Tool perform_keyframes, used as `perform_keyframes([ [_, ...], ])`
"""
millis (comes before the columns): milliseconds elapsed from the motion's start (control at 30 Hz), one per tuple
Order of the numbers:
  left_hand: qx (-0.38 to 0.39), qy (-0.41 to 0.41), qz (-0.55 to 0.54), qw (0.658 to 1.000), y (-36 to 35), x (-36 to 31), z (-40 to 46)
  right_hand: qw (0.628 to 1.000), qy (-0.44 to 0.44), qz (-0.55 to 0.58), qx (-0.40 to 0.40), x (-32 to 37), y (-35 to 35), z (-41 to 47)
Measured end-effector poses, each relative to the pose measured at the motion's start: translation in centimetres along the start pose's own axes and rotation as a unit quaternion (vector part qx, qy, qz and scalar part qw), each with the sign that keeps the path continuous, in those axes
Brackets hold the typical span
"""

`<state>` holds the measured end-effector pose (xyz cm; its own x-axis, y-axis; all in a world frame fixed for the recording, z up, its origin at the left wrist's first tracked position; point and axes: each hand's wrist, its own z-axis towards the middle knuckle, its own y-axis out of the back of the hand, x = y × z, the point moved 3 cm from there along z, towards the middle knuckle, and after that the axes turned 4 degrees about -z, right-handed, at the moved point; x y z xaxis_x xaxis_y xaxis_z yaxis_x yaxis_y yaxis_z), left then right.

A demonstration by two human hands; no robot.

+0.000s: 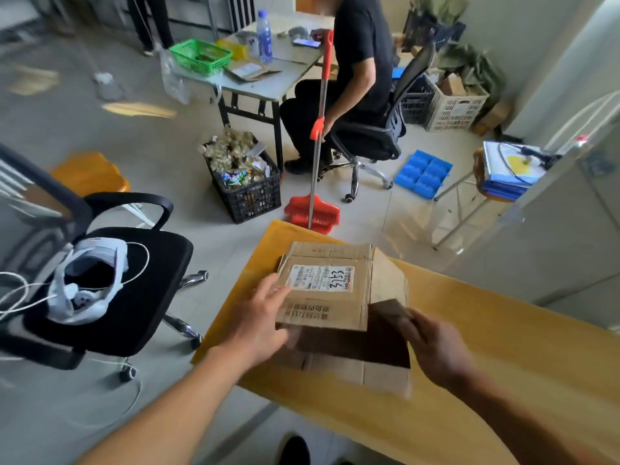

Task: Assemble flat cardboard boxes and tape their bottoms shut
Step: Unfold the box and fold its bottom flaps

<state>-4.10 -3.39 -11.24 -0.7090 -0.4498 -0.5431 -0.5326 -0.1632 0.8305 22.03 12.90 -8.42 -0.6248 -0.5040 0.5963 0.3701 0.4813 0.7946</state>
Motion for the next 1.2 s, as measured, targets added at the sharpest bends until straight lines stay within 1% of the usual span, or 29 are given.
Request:
perform_keyframes([
  [100,-0.124,0.027,-0.063,0.990,5.0,-2.5,1.9,0.994,0.003,0.085,-0.074,2.8,5.4,2.8],
  [167,-0.193,0.055,-0.119,0.972,8.1,-4.3,3.3,0.988,-0.003,0.130,-0.081,4.8,8.6,4.6],
  [200,-0.214,0.068,-0.140,0.964,9.4,-5.2,3.9,0.985,-0.008,0.152,-0.077,5.6,9.9,5.2],
  [267,-0.232,0.082,-0.155,0.957,11.2,-6.8,4.8,0.978,-0.013,0.197,-0.065,6.8,11.6,6.1],
  [333,-0.230,0.099,-0.134,0.959,12.1,-7.9,5.2,0.970,-0.023,0.236,-0.056,7.3,12.4,6.3],
  [467,-0.218,0.183,-0.117,0.951,11.8,-7.7,4.6,0.957,-0.067,0.280,-0.025,6.3,11.2,6.0],
  [533,-0.202,0.219,-0.113,0.948,11.1,-7.1,3.8,0.965,-0.088,0.248,-0.014,5.5,9.8,5.6],
  [633,-0.168,0.250,-0.114,0.947,9.0,-6.2,2.4,0.990,-0.107,0.092,0.010,4.2,7.1,5.0],
  [700,-0.169,0.271,-0.130,0.939,7.6,-5.9,1.4,0.994,-0.105,-0.003,0.026,3.8,5.8,4.6],
  [733,-0.179,0.278,-0.142,0.933,7.2,-5.9,1.0,0.994,-0.104,-0.024,0.025,3.8,5.5,4.4],
  [800,-0.198,0.268,-0.157,0.930,7.0,-6.2,0.7,0.995,-0.095,-0.041,0.016,4.0,5.6,4.2],
  [867,-0.196,0.228,-0.166,0.939,7.0,-6.8,0.6,0.995,-0.080,-0.058,0.006,4.6,6.1,4.3],
  [900,-0.179,0.199,-0.180,0.947,6.9,-7.2,0.6,0.995,-0.072,-0.063,-0.001,4.8,6.3,4.4],
  [967,-0.115,0.143,-0.210,0.960,6.3,-8.1,0.3,0.997,-0.045,-0.055,-0.006,5.3,6.3,4.4],
  [1033,-0.043,0.105,-0.226,0.967,5.4,-8.8,-0.1,1.000,-0.015,-0.016,0.020,5.8,5.8,4.2],
  [1100,0.007,0.085,-0.237,0.968,4.8,-9.1,-0.8,0.998,0.026,-0.036,0.041,6.4,5.1,3.9],
  [1133,0.026,0.068,-0.221,0.972,4.7,-9.1,-1.0,0.995,0.055,-0.066,0.042,6.7,4.9,3.8],
  [1200,0.044,0.024,-0.147,0.988,4.4,-8.8,-1.3,0.986,0.108,-0.103,0.073,7.1,4.4,3.5],
])
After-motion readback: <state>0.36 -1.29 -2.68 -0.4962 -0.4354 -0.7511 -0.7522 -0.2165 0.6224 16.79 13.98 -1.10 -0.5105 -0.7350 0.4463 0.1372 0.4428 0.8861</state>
